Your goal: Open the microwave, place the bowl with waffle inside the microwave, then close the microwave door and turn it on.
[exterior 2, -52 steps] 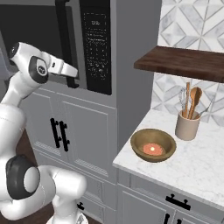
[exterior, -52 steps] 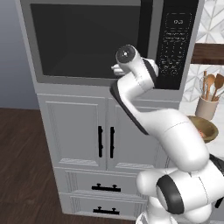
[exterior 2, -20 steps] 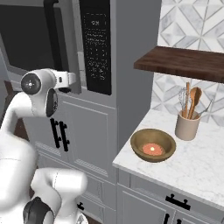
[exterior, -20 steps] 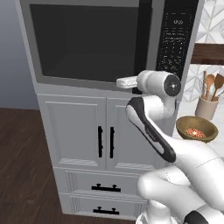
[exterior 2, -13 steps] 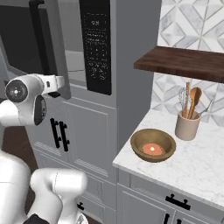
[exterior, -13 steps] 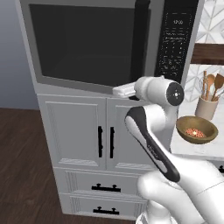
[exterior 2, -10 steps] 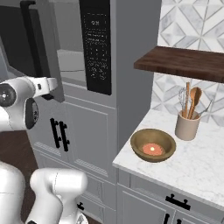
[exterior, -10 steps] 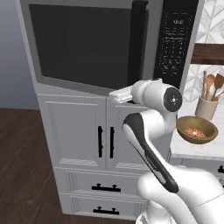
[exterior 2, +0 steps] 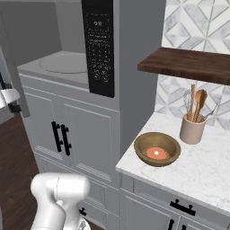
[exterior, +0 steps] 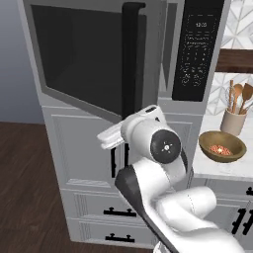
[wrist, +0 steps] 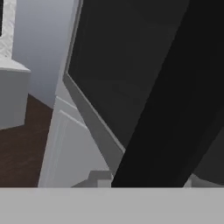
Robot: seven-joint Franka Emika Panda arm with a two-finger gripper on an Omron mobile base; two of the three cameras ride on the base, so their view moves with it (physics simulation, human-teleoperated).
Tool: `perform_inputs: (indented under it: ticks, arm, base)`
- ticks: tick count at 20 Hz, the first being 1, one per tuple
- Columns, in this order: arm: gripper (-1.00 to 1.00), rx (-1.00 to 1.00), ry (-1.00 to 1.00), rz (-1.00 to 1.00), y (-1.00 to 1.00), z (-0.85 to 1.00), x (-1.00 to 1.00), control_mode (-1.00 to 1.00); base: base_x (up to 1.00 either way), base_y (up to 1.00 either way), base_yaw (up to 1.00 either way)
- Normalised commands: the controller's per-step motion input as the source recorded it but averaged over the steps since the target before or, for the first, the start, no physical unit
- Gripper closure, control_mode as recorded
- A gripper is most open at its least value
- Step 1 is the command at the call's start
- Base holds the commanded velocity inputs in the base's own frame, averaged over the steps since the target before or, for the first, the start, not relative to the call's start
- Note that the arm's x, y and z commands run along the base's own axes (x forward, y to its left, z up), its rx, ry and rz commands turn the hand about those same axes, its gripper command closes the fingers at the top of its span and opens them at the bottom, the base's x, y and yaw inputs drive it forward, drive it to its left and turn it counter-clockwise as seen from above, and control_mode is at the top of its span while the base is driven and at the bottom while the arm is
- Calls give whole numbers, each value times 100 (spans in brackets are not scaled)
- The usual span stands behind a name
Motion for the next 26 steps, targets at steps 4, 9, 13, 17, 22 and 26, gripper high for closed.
perform_inputs:
  ticks: [4,9,13,17,22,26]
  arm:
    - [100,-21,1,0,100,0,-80,-100]
    - [-100,-7,0,0,45,0,-95,-100]
    - [-100,3,0,0,-70,-1,-100,-100]
    - [-100,14,0,0,-94,0,-100,-100]
    - [-100,21,16,0,-97,17,-67,-100]
    - [-100,8,35,2,-65,33,4,-100]
  base:
    - [0,0,0]
    - [0,0,0]
    - [0,0,0]
    - [0,0,0]
    - [0,0,0]
    - [0,0,0]
